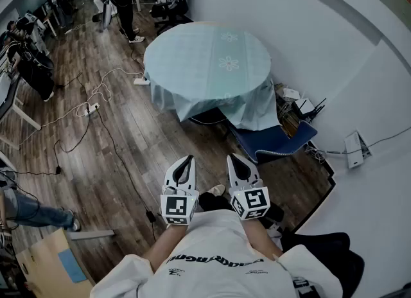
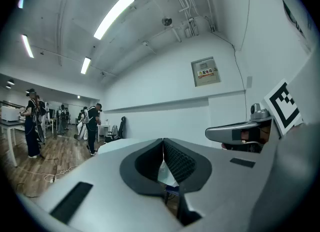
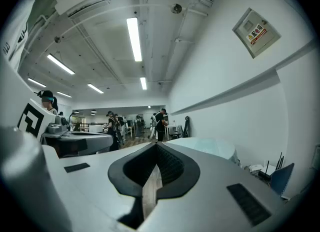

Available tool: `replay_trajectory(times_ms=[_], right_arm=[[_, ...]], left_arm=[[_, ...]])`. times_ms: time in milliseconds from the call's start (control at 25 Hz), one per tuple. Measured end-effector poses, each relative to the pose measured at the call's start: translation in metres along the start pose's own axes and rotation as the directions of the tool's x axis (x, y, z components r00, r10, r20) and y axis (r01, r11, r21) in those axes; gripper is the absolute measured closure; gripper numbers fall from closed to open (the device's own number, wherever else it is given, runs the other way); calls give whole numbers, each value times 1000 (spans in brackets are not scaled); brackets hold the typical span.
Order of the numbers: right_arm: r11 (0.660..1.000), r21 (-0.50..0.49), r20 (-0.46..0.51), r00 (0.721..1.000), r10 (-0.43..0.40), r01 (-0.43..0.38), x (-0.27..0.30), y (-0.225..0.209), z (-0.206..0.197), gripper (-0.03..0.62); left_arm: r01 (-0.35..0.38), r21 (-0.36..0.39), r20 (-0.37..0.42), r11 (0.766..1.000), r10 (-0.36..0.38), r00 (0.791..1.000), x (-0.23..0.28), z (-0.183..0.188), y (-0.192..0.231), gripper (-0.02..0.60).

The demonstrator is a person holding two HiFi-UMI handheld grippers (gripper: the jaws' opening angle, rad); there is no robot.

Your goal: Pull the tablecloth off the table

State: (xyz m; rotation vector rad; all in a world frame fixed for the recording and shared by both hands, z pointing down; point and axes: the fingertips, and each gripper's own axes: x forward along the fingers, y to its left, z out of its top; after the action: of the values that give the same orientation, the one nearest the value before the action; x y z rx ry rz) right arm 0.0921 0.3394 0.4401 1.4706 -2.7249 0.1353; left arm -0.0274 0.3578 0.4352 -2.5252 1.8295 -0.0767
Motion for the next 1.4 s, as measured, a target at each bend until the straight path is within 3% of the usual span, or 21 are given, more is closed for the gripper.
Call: replay_trajectory(times_ms=[840,1040,1400], right_arm=[[999,34,30,999,40,-41,44,4,5,562],[995,72,42,997,69,-72,81,-9,6,562],[995,40,56,994,90,-93,167,-62,29,562]], left_arm=[[10,-45,-27,999,-11,1000,29,-20,31,565],[22,-36,-39,999,-23,999,65,-25,50,565],[37,23,-33,999,-37,999,162,-12,79,565]])
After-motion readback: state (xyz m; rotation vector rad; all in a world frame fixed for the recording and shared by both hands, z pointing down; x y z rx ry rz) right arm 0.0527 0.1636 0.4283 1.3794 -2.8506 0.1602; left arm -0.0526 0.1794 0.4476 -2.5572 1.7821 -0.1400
